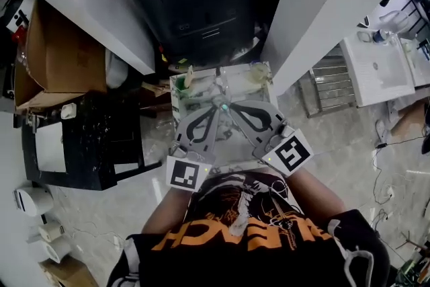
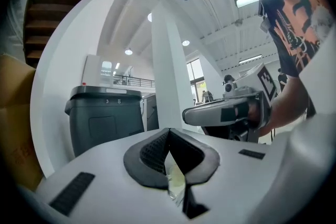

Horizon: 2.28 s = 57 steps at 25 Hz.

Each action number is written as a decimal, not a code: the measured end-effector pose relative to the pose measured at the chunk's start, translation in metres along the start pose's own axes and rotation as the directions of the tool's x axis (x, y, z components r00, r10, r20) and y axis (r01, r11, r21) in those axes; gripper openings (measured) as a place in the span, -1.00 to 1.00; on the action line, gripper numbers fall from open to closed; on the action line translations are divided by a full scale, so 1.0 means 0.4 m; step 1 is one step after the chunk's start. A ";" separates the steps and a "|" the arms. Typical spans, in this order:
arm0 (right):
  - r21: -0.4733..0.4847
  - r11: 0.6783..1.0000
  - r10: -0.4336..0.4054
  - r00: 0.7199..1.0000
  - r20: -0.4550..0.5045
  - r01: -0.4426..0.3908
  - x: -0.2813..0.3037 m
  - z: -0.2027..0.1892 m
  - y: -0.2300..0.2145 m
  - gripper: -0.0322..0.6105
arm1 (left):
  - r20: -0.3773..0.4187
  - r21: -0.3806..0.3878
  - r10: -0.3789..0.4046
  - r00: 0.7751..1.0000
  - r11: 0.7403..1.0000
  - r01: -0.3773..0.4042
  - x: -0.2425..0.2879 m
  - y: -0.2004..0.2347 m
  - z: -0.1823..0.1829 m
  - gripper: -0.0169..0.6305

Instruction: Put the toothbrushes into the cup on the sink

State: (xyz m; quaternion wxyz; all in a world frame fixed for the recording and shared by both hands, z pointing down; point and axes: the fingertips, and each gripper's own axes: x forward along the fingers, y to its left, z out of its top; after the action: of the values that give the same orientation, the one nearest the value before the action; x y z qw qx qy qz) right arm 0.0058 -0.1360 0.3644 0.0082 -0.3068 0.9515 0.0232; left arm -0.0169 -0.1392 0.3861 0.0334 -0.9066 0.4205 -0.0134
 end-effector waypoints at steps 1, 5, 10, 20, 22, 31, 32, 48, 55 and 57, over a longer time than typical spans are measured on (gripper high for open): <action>-0.001 1.000 -0.003 1.000 0.004 0.003 -0.005 0.001 -0.005 -0.86 | -0.001 -0.003 -0.005 1.000 1.000 0.005 0.005 -0.008 0.006 -0.88; -0.004 1.000 -0.021 1.000 0.010 0.021 -0.029 -0.001 -0.021 -0.86 | -0.017 -0.005 -0.014 1.000 1.000 0.014 0.013 -0.022 0.021 -0.88; -0.011 0.999 -0.032 0.999 0.015 0.032 -0.061 -0.001 -0.030 -0.86 | -0.018 -0.015 -0.009 1.000 1.000 0.009 0.009 -0.033 0.038 -0.88; 0.000 1.000 -0.003 0.999 0.038 0.003 -0.066 0.020 -0.002 -0.86 | -0.003 -0.028 -0.001 1.000 1.000 0.001 -0.019 -0.055 0.081 -0.88; -0.001 1.000 0.005 0.999 0.042 -0.005 -0.065 0.024 0.003 -0.86 | 0.001 -0.024 0.000 1.000 1.000 0.000 -0.022 -0.056 0.086 -0.88; -0.009 1.000 0.020 0.997 0.077 -0.020 -0.064 0.048 0.017 -0.86 | 0.009 -0.024 0.000 1.000 1.000 0.000 -0.028 -0.060 0.098 -0.88; -0.014 1.000 0.019 0.997 0.077 -0.018 -0.065 0.049 0.016 -0.86 | 0.005 -0.024 -0.001 1.000 1.000 0.001 -0.028 -0.061 0.097 -0.88; -0.026 0.999 0.024 0.998 0.057 -0.023 -0.061 0.044 0.010 -0.86 | 0.009 -0.031 -0.036 0.999 0.999 0.036 -0.018 -0.078 0.094 -0.88; -0.031 0.999 0.033 0.998 0.054 -0.031 -0.060 0.042 0.010 -0.86 | 0.012 -0.041 -0.033 0.999 0.999 0.034 -0.021 -0.070 0.086 -0.88; -0.034 0.999 0.033 0.998 0.057 -0.031 -0.059 0.044 0.008 -0.86 | 0.009 -0.038 -0.034 0.999 0.999 0.034 -0.020 -0.071 0.084 -0.88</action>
State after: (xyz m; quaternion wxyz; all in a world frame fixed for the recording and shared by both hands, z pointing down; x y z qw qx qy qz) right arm 0.0231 -0.1186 0.3478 0.0304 -0.2906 0.9551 0.0480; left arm 0.0013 -0.1132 0.3546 0.0175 -0.9141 0.4050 -0.0022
